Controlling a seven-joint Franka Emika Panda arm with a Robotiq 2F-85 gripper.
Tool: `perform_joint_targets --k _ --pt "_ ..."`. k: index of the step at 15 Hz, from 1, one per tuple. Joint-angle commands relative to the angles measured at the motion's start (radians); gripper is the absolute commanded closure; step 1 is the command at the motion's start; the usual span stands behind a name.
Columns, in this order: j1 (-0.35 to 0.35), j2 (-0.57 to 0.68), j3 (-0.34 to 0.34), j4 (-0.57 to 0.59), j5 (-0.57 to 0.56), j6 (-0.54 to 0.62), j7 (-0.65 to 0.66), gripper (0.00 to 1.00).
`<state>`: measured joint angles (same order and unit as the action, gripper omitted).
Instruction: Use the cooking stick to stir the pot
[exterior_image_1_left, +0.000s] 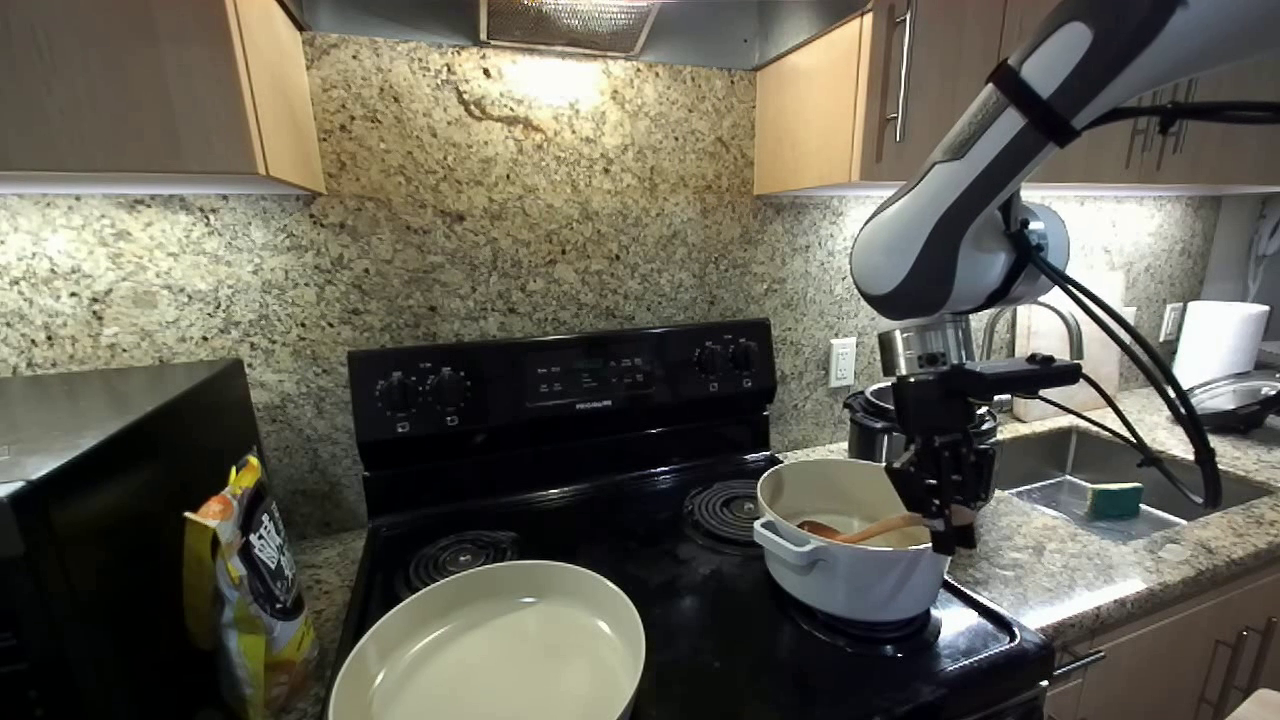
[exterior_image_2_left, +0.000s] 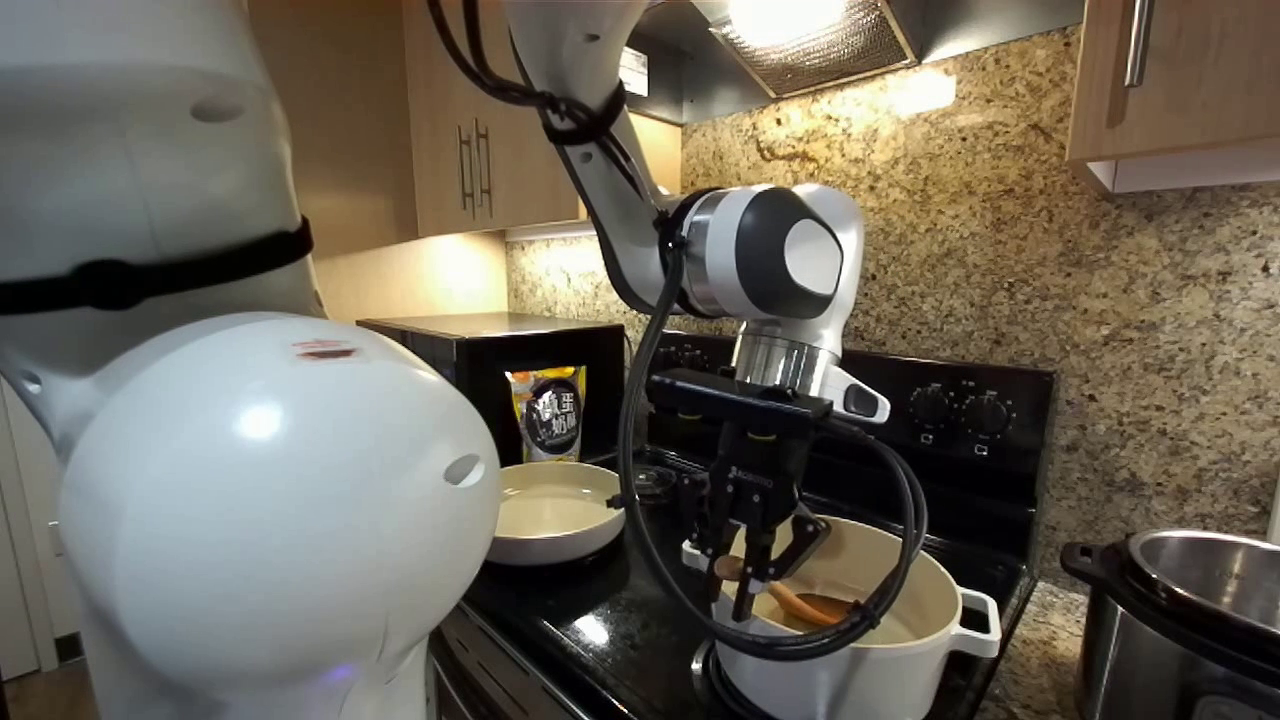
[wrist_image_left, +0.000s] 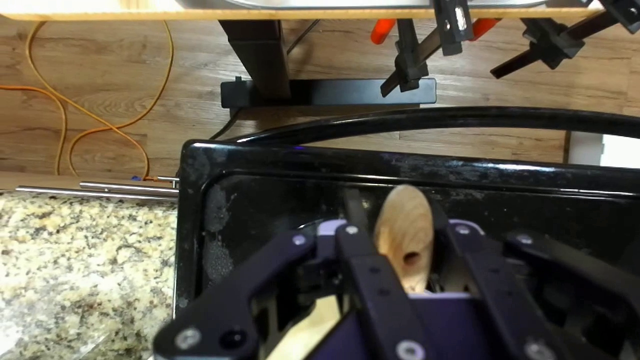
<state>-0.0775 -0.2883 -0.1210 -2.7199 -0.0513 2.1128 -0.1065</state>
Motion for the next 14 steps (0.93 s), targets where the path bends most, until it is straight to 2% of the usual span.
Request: perform_joint_targets --k 1,5,6,7,9,14 --pt "-0.01 -0.012 0.019 0.005 -0.024 -0.036 0.026 0.39" --pt "-0.009 -0.009 0.022 0.011 -0.024 -0.058 0.023 0.13" --pt "-0.008 -0.009 0.022 0.013 -0.024 -0.061 0.021 0.11" --pt "-0.008 -0.01 0.021 0.013 -0.021 -0.061 0.018 0.45" --pt "-0.007 -0.011 0.02 0.014 -0.018 -0.062 0.014 0.47" --pt "-0.006 -0.011 0.021 0.014 -0.018 -0.064 0.013 0.8"
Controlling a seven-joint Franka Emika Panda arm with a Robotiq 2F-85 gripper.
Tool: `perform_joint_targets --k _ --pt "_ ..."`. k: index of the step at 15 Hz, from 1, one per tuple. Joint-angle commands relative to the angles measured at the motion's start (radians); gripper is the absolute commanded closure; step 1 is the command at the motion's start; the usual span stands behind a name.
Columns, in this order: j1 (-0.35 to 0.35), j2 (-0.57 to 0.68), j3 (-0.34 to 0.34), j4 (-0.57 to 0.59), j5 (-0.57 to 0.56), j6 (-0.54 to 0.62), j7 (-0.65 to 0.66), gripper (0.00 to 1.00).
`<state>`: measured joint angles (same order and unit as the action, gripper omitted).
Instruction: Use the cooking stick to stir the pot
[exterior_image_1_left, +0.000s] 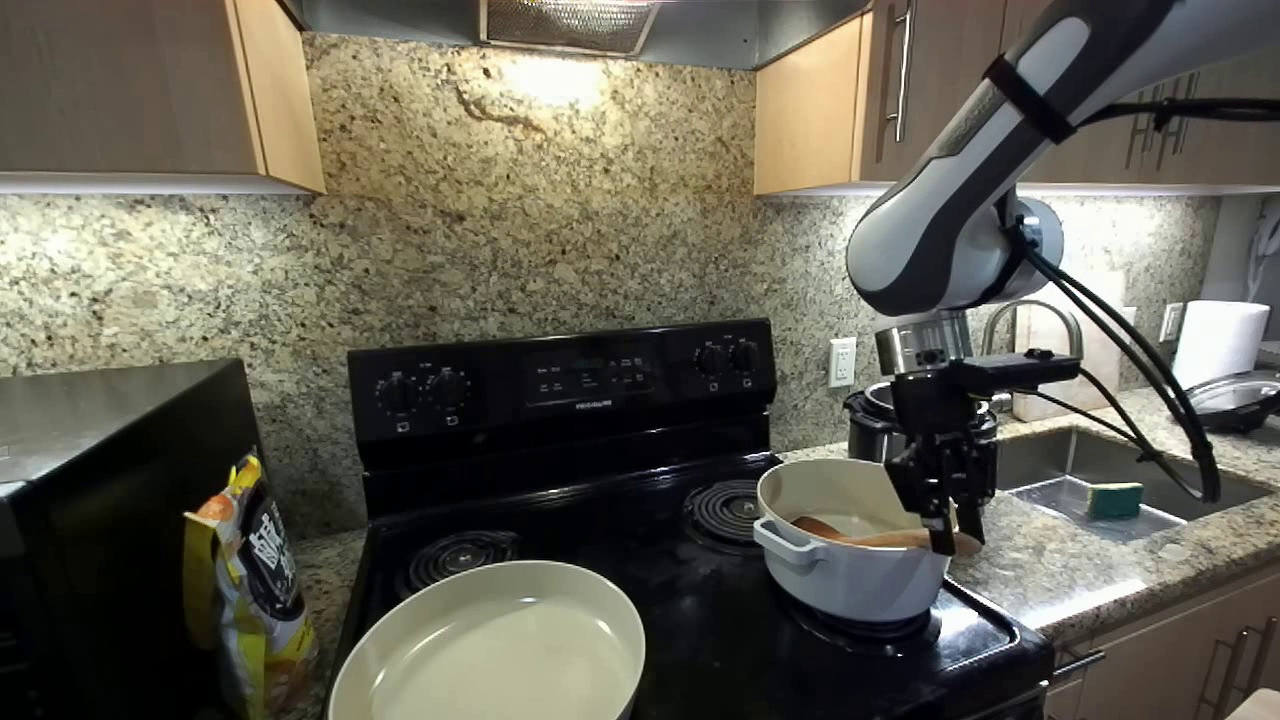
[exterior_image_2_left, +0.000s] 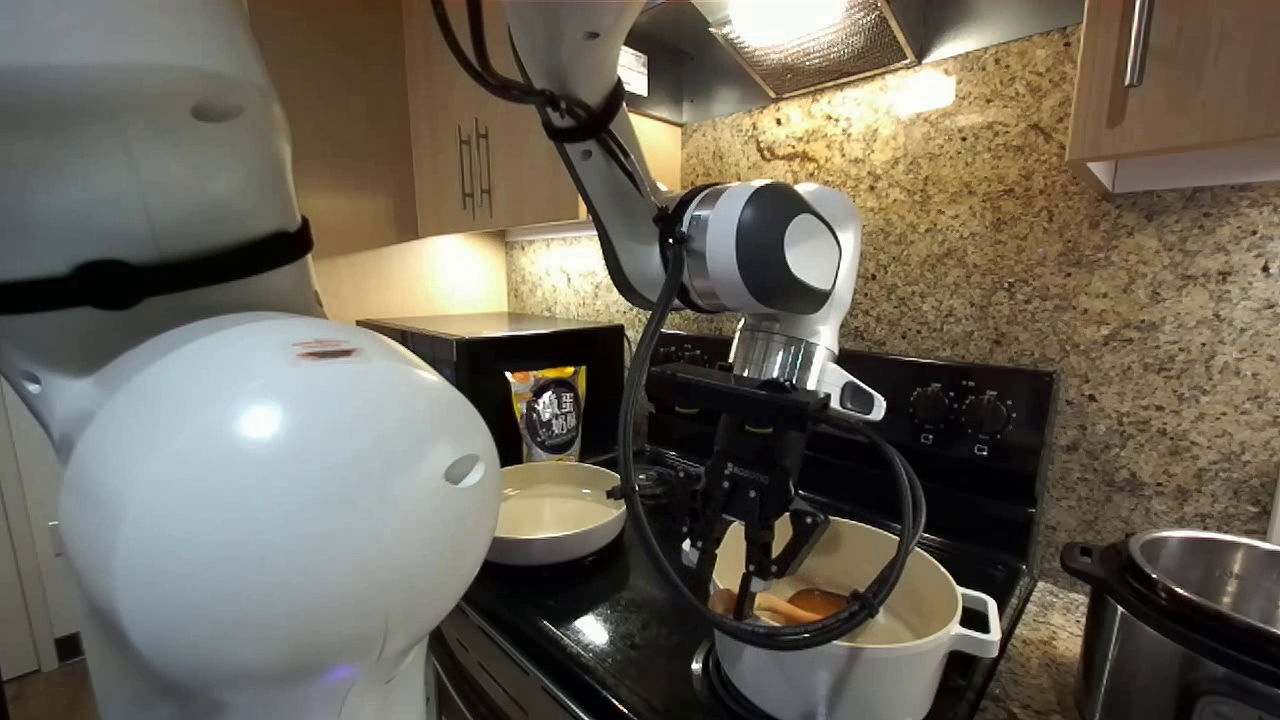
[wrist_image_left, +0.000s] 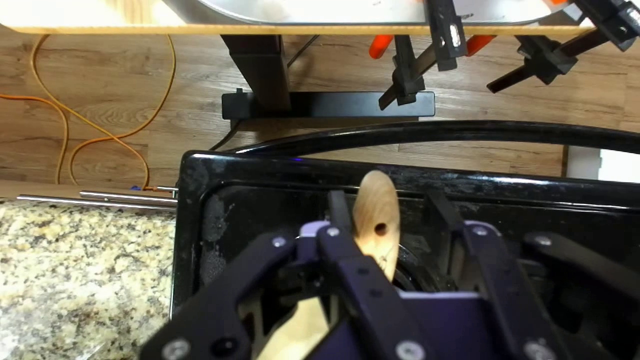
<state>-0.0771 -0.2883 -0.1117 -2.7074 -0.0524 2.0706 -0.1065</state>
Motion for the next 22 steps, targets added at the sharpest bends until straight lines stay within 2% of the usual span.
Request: perform_joint_targets --k 1,3,4,18,22 --pt "-0.007 -0.012 0.012 0.002 -0.017 -0.023 0.014 0.87" --pt "-0.008 -0.019 0.009 0.002 -0.015 -0.026 0.008 0.99" --pt "-0.009 -0.025 0.009 0.002 -0.016 -0.028 0.009 0.94" --pt "-0.066 -0.212 -0.006 0.003 -0.056 -0.073 0.024 0.94" --pt "-0.083 -0.232 -0.004 0.003 -0.079 -0.124 0.027 0.94"
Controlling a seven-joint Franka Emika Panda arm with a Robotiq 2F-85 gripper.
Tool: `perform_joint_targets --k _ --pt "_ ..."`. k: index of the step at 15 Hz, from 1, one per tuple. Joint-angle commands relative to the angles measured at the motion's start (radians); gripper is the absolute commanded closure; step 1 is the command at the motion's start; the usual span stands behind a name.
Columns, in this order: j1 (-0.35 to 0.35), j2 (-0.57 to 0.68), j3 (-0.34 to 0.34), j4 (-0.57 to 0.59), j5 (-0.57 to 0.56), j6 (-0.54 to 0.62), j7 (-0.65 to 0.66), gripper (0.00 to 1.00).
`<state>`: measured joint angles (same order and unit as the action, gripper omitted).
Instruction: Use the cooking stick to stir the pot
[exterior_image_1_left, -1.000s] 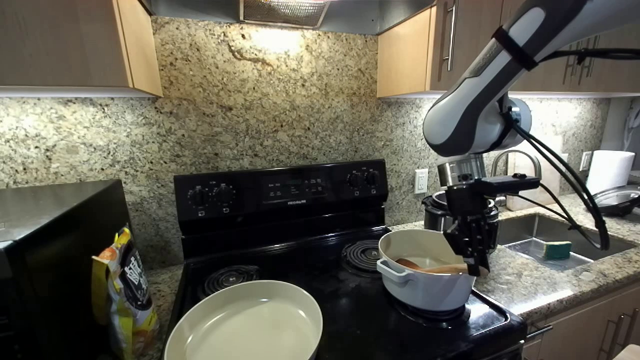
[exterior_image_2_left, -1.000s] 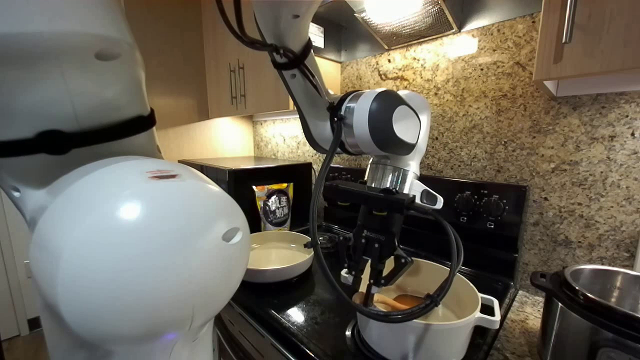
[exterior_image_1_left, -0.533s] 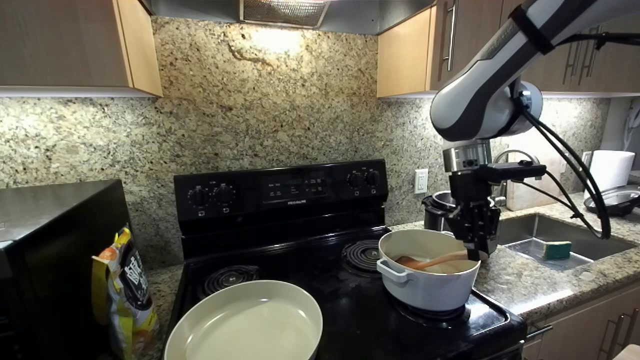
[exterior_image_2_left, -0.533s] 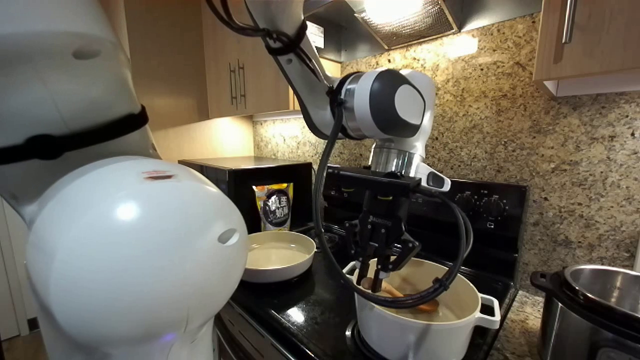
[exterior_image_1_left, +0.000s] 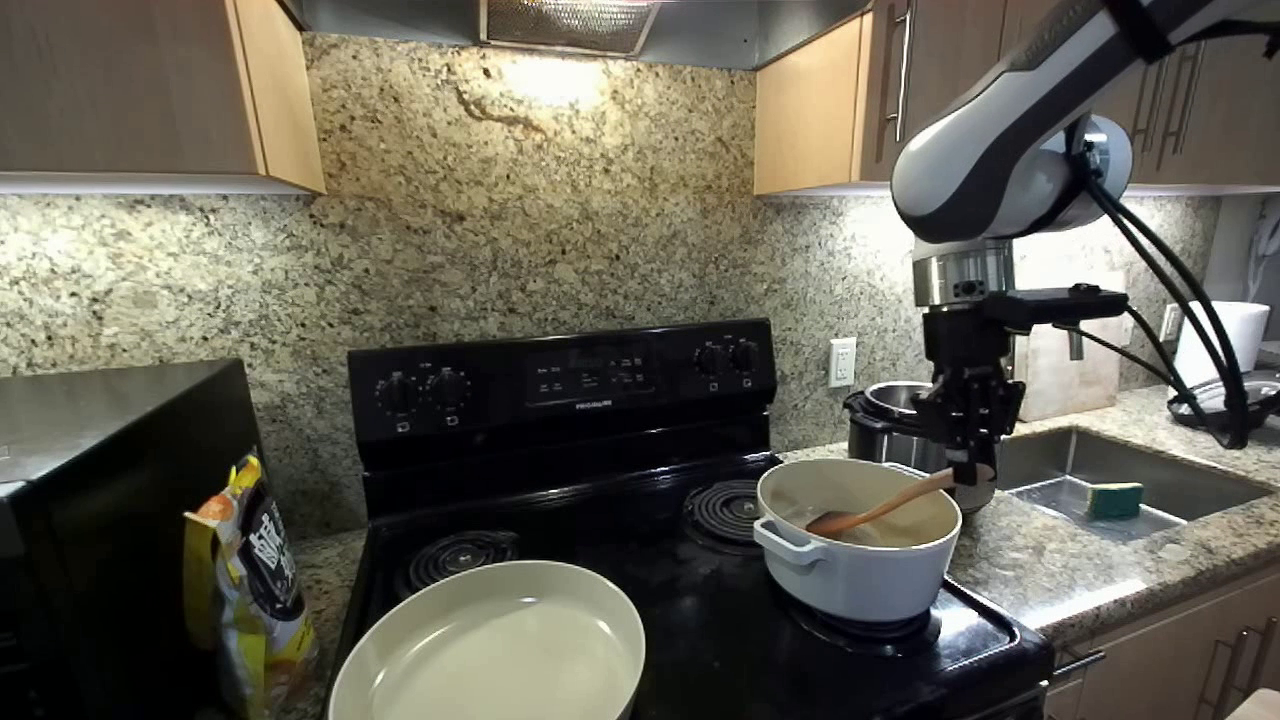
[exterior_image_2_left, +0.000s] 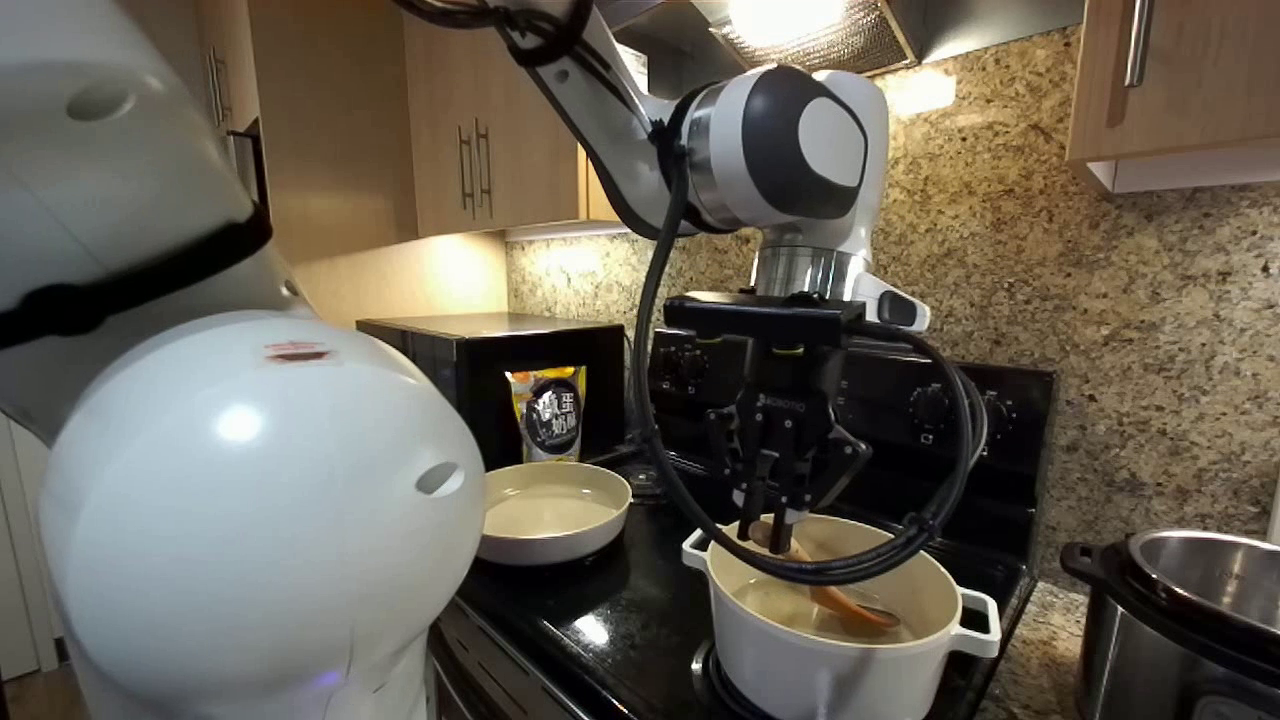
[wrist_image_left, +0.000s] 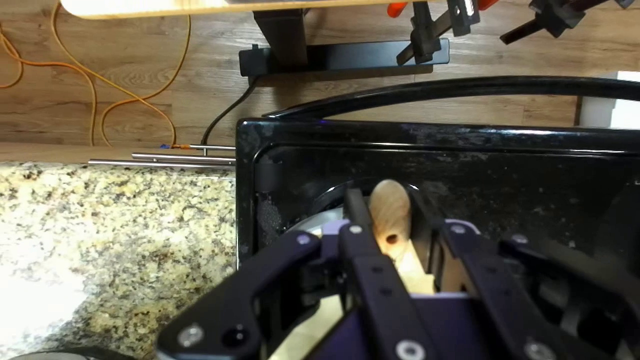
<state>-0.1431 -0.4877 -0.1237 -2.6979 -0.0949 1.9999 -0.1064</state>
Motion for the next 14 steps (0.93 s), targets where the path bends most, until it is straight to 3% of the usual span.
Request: perform_joint_targets --k 1,7,14 --pt "-0.018 -0.036 0.009 -0.007 -0.043 -0.07 0.027 0.94" --pt "0.024 0.018 0.012 0.01 -0.023 -0.152 -0.009 0.94" --pt "0.096 0.146 0.011 0.046 0.089 -0.006 -0.014 0.94"
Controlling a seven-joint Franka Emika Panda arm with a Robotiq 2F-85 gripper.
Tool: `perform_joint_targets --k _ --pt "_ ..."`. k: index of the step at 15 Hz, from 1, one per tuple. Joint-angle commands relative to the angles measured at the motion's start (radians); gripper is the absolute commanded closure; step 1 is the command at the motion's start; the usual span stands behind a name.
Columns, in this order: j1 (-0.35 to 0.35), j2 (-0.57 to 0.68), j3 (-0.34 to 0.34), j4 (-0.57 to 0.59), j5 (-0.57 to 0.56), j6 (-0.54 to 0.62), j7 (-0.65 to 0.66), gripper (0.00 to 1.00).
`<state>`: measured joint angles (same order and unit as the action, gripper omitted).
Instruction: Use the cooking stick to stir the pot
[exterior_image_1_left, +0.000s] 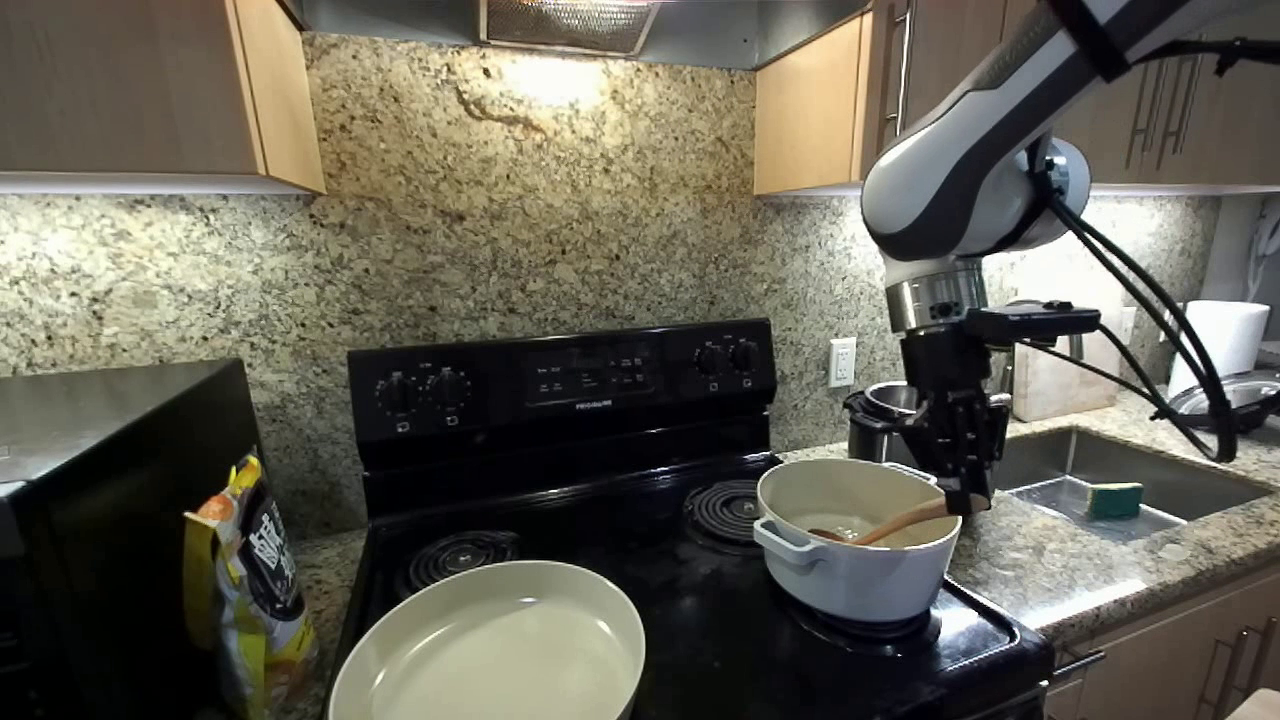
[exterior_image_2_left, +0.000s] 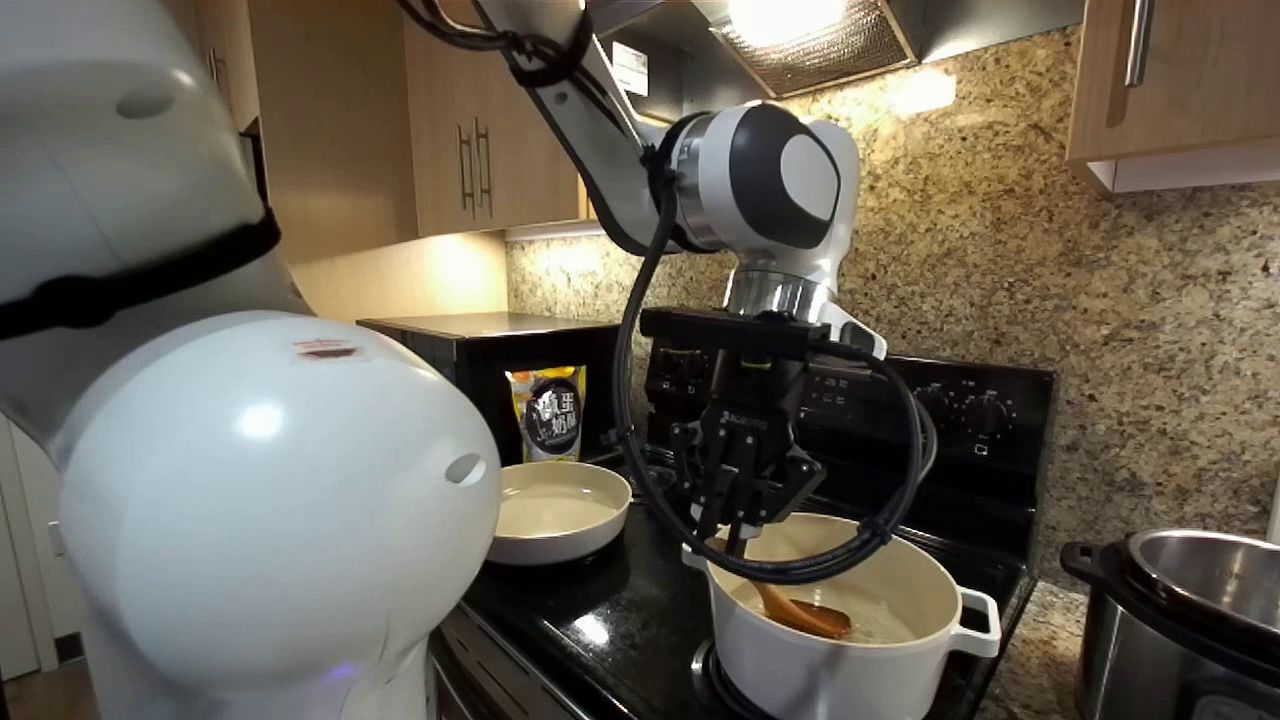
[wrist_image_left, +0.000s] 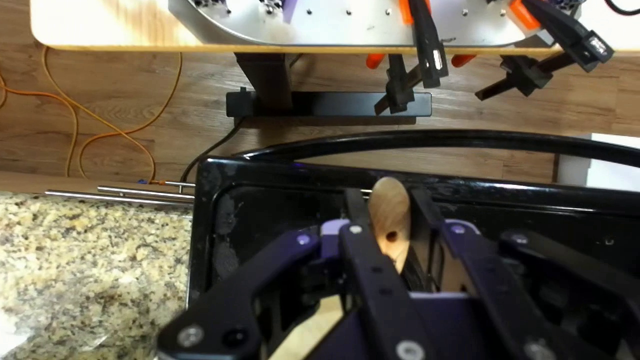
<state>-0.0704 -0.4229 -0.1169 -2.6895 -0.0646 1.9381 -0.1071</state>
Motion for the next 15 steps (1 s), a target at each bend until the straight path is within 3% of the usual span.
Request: perform_joint_targets --k 1,6,15 --pt "0.029 0.102 0.006 0.046 0.074 0.078 -0.012 0.94" --pt "0.023 0.175 0.01 0.092 0.087 0.095 0.006 0.94" --pt "-0.034 0.106 -0.013 0.087 0.045 0.052 0.028 0.94"
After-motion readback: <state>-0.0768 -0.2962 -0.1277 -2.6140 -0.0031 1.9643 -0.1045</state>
